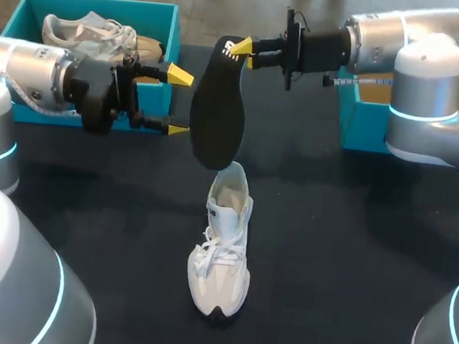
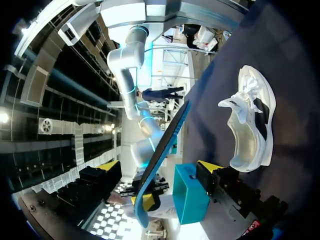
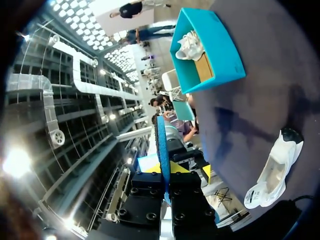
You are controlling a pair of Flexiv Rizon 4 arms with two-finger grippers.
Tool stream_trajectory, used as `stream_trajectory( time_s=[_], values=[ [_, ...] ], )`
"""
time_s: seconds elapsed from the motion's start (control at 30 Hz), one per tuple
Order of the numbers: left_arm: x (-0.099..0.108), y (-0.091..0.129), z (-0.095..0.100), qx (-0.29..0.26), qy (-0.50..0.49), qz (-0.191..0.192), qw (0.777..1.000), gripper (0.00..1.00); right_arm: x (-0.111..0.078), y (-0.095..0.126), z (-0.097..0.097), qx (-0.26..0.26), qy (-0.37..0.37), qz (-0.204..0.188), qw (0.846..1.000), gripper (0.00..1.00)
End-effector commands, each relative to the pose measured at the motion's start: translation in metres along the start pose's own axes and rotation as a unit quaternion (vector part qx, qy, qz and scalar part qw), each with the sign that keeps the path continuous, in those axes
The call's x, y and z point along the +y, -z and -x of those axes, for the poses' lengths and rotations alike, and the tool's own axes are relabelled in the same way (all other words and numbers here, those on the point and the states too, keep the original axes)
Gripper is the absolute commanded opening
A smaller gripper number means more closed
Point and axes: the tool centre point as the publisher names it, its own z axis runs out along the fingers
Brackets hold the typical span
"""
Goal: Take the shoe out of the shoebox, open the shoe tongue, remove and reinsert the insole, then place the shoe into the shoebox
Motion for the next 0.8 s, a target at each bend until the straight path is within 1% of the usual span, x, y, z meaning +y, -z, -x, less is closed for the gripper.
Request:
stream_trajectory(
  time_s=[0.03,0.17,0.23,0.27,0.4,0.47,0.6,0.8],
  values=[
    [0.001,-0.006,-0.001,-0.004,-0.011,0.0,1.0,1.0,-0.001,-0.001,0.0,-0.001,0.0,0.001,1.0,0.0],
    [0.003,-0.014,0.001,-0.002,-0.026,-0.012,1.0,1.0,-0.001,-0.001,0.0,-0.001,0.0,0.001,1.0,0.0],
    [0.003,-0.018,0.003,-0.002,-0.028,-0.018,0.999,0.61,-0.001,-0.001,0.0,-0.001,0.0,0.001,1.0,0.0],
    [0.003,-0.019,0.003,-0.001,-0.031,-0.019,0.999,0.59,-0.001,-0.001,0.0,-0.001,0.0,0.001,1.0,0.0],
    [0.001,-0.024,0.001,-0.002,-0.037,-0.021,0.999,0.59,-0.001,-0.001,0.0,-0.001,0.0,0.001,1.0,0.0],
    [0.001,-0.028,0.0,-0.004,-0.04,-0.024,0.999,0.49,-0.001,-0.001,0.0,-0.001,0.0,0.001,1.0,0.0],
    [0.001,-0.033,-0.002,0.0,-0.046,-0.029,0.998,0.49,-0.001,-0.001,0.0,-0.001,0.0,0.001,1.0,0.0],
    [0.003,-0.04,-0.004,-0.007,-0.058,-0.026,0.998,0.49,-0.001,-0.001,0.0,-0.001,0.0,0.001,1.0,0.0]
  ],
)
